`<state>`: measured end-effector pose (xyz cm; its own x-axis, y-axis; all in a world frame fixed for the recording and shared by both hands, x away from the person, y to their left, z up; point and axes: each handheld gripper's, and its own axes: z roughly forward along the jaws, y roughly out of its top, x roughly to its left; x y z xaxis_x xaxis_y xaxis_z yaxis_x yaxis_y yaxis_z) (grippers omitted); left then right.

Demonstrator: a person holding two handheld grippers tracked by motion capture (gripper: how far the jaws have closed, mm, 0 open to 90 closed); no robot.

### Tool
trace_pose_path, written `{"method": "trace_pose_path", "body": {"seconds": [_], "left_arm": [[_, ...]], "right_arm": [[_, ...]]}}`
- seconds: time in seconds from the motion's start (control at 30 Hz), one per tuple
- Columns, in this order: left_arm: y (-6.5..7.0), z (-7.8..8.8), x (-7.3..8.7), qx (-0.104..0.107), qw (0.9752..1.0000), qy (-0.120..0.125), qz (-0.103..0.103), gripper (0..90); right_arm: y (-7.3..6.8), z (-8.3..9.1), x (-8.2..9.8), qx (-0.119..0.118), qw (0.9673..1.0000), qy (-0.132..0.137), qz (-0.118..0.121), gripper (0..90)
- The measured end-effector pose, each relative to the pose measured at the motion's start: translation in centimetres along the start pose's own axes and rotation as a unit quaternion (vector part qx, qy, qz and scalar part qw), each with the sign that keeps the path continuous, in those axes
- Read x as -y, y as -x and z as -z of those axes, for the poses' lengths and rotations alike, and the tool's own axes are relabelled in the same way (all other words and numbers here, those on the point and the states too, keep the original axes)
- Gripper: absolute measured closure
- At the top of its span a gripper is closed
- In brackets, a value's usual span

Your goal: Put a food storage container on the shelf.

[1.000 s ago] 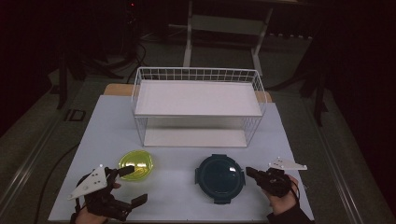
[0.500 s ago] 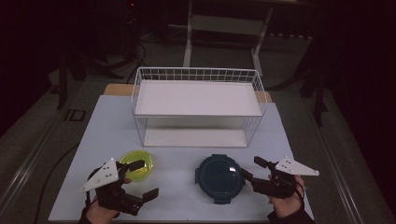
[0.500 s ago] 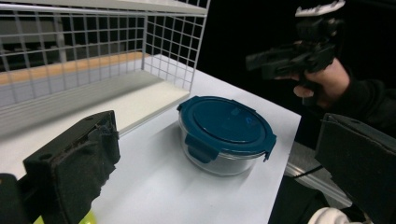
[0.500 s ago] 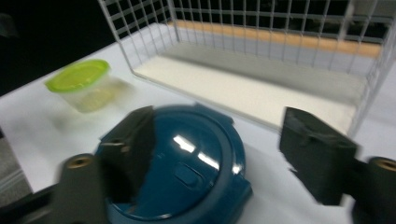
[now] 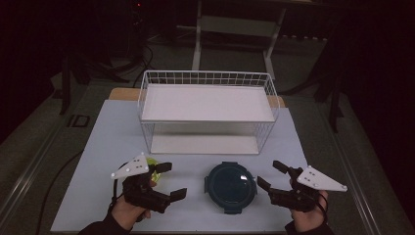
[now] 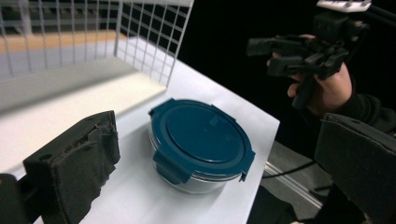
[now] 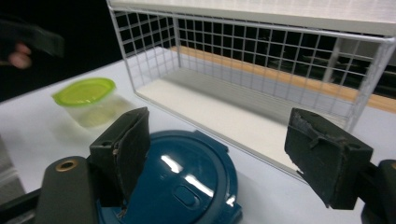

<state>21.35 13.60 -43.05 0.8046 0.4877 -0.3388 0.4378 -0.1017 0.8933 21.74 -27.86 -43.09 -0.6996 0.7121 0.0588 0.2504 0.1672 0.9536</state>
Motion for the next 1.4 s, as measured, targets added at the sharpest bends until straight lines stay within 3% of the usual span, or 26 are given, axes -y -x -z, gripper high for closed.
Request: {"method": "trace_pose_path", "body": {"seconds": [0.13,0.23,0.33,0.4,0.53,0.7,0.77,0.83,0.97,1.13,1.3,1.4], "left_arm": [[-0.4,-1.7,0.0,0.009,0.9994,-0.025,0.021,0.0],[-0.9,-3.1,0.1,0.022,0.9981,-0.038,0.043,0.0],[-1.3,-4.5,0.3,0.025,0.9964,-0.055,0.06,0.0],[-1.5,-5.5,0.5,0.028,0.9948,-0.067,0.072,0.0],[-2.2,-7.0,0.8,0.028,0.9894,-0.088,0.112,0.0],[-2.8,-8.4,1.4,0.021,0.9806,-0.119,0.154,0.0],[-3.1,-9.0,1.7,0.029,0.9767,-0.128,0.169,0.0],[-3.2,-9.5,1.9,0.02,0.974,-0.14,0.177,0.0],[-3.9,-10.4,2.5,0.021,0.9667,-0.149,0.207,1.3],[-4.8,-11.1,3.1,0.0,0.9526,-0.164,0.257,6.5],[-5.5,-11.4,3.7,0.023,0.9369,-0.173,0.303,16.0],[-5.9,-11.6,4.1,0.027,0.9306,-0.165,0.326,23.3]], "right_arm": [[0.4,0.3,0.0,-0.021,0.9996,0.015,-0.014,20.1],[0.3,0.5,0.0,-0.031,0.999,0.03,-0.013,15.6],[0.0,0.7,0.1,-0.031,0.9991,0.029,-0.006,15.6],[-0.2,0.7,0.1,-0.047,0.9986,0.02,-0.012,15.6],[-0.4,0.6,0.3,-0.051,0.9986,0.017,-0.006,13.6],[-0.4,0.5,0.5,-0.039,0.9992,0.009,0.001,12.2],[-0.4,0.4,0.5,-0.041,0.9992,0.006,-0.001,12.1],[-0.3,0.2,0.6,-0.055,0.9984,-0.004,-0.006,12.1],[-0.6,0.0,0.7,-0.049,0.9987,-0.016,0.001,11.1],[-1.1,-0.2,0.7,-0.041,0.999,-0.014,0.008,10.1],[-1.3,-0.3,0.9,-0.046,0.9988,-0.016,0.009,12.7],[-1.2,-0.2,0.9,-0.045,0.9988,-0.016,0.01,13.4]]}}
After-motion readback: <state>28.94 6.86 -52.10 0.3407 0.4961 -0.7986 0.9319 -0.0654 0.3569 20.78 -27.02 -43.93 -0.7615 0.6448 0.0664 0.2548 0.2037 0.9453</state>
